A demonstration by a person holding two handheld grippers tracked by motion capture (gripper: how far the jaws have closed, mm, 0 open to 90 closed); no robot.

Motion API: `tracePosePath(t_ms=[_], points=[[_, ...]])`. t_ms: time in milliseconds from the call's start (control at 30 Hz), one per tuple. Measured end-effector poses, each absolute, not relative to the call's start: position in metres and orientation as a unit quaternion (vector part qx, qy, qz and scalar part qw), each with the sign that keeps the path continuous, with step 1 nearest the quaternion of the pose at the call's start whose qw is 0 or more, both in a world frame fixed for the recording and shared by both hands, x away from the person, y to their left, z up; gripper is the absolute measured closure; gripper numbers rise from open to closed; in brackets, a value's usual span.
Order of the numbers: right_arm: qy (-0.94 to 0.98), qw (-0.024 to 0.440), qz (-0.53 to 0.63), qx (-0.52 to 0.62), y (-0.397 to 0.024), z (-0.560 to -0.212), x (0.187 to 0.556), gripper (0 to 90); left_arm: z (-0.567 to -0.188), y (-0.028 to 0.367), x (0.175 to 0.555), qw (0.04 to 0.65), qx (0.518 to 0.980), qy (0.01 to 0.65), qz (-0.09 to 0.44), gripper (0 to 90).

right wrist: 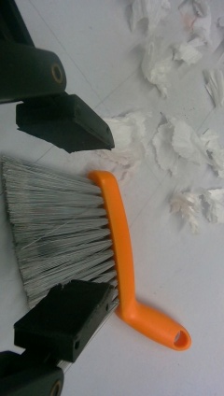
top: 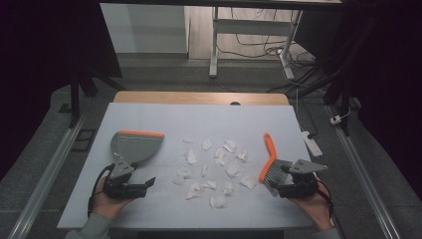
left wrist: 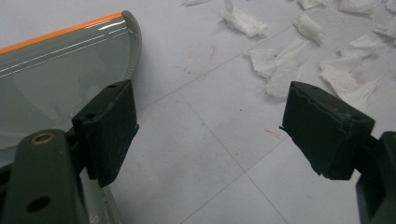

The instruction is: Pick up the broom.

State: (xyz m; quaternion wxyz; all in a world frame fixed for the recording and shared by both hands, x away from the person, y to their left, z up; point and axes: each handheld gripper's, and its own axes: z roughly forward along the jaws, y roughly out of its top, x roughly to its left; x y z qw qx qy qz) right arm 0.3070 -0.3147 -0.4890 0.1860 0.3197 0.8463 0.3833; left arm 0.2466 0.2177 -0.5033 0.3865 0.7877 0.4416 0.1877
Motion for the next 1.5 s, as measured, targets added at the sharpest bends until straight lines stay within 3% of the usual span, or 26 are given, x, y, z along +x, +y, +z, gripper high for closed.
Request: tracePosePath(t_ms=[500,800,1200,1500], points=[[0.844,0.202,0.366,0.336,-0.307,-0.470,0.304,30.0,-0.502,0.217,0.246,0.386,0.789,0.439,0.192,19.2],[0.840,0.188,0.352,0.369,-0.305,-0.451,0.317,30.3,-0.498,0.221,0.249,0.379,0.790,0.435,0.207,19.0],[0.857,0.149,0.236,0.433,-0.278,-0.428,0.375,31.0,-0.501,0.216,0.250,0.382,0.795,0.430,0.193,19.3],[0.848,0.134,0.179,0.481,-0.269,-0.431,0.413,30.2,-0.503,0.215,0.248,0.379,0.799,0.427,0.187,19.4]])
